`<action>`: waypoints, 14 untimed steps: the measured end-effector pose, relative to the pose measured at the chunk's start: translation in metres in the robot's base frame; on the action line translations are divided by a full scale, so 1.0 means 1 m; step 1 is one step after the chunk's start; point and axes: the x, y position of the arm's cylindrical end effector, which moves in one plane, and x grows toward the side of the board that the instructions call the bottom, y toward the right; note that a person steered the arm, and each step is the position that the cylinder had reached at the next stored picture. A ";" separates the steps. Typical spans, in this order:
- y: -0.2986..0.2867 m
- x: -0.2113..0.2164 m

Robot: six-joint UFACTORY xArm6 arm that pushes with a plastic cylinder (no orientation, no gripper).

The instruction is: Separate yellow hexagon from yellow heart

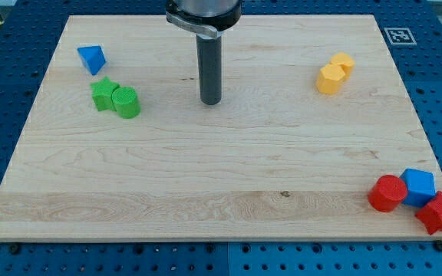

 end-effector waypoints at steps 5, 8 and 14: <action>0.039 -0.035; 0.134 -0.099; 0.195 -0.042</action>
